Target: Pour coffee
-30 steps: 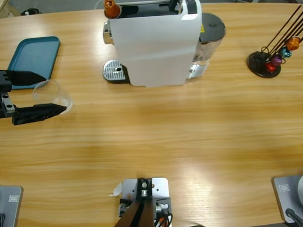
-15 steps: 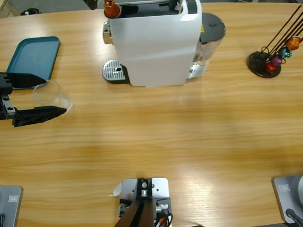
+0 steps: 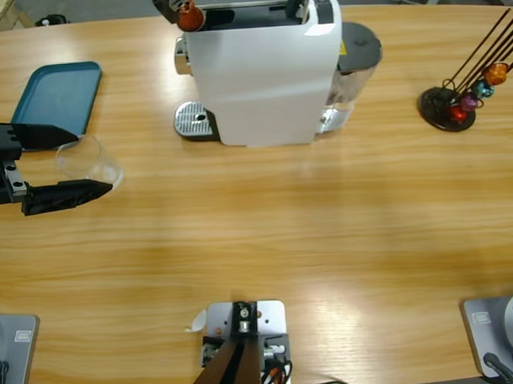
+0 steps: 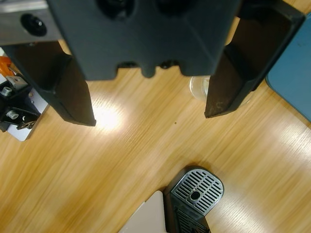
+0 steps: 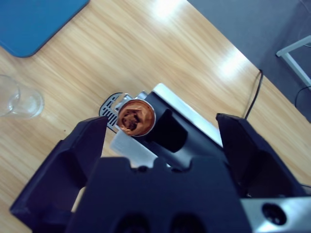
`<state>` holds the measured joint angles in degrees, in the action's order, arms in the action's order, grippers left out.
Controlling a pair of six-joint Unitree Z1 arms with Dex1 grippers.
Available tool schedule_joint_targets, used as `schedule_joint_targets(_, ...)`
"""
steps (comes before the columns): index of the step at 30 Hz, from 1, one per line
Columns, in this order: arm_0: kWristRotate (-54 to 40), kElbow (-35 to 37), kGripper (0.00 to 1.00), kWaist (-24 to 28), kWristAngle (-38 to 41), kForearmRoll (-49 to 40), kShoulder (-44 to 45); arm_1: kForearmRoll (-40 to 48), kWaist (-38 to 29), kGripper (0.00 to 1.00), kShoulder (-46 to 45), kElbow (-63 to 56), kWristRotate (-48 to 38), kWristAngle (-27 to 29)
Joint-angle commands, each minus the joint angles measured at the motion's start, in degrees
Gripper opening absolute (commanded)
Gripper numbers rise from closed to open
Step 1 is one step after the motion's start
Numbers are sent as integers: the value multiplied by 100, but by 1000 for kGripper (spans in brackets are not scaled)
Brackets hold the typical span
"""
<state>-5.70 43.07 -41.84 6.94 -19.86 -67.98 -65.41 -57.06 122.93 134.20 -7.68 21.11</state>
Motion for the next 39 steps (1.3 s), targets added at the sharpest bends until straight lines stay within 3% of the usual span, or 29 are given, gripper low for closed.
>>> schedule_joint_targets(1,-19,-238,972,35,0,52,-5,-113,-42,899,311,124,-31,290)
schedule_joint_targets(22,-19,-290,973,35,0,52,-23,-227,-90,900,161,590,109,283)
schedule_joint_targets(39,-28,-326,973,35,-9,34,95,-429,-165,899,641,620,-23,186)
